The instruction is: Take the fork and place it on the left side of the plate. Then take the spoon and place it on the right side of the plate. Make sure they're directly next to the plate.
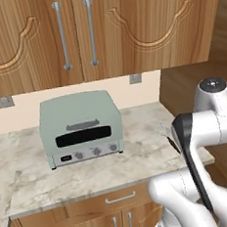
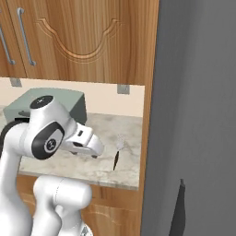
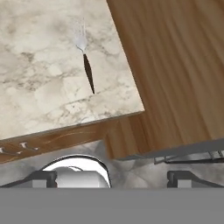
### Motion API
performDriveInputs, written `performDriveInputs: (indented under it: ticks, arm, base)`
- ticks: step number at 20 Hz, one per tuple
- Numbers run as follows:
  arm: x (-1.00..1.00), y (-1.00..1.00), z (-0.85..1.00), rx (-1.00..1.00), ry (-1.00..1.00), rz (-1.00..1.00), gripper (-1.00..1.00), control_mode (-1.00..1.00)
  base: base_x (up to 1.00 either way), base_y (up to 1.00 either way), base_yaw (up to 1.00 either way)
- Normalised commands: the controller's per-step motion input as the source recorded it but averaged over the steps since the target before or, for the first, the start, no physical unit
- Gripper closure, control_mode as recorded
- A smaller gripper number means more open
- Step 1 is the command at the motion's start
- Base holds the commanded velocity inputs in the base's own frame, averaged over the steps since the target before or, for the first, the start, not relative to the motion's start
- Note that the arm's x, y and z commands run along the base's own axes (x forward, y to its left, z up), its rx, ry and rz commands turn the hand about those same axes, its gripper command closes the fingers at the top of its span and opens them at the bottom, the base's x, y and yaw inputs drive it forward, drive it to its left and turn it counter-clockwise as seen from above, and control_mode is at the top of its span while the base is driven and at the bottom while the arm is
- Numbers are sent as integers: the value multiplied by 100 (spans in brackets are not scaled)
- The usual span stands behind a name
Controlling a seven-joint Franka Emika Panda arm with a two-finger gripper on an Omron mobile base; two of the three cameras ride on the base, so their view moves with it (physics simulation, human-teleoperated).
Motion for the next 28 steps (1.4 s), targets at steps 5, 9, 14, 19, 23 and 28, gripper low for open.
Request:
performDriveInputs:
  ticks: [5,9,14,19,23,28]
  arm:
    - [51,-21,-42,0,0,7,-100,-100]
    - [57,-11,-43,1,1,6,-100,-100]
    - [63,0,-37,2,2,5,-100,-100]
    - [57,0,-47,0,5,5,-100,-100]
    - [55,0,-49,0,11,4,-100,-100]
    - [55,-7,-47,0,10,3,-100,-100]
  base:
    - [0,0,0]
    - [0,0,0]
    - [0,0,0]
    - [0,0,0]
    - [0,0,0]
    - [0,0,0]
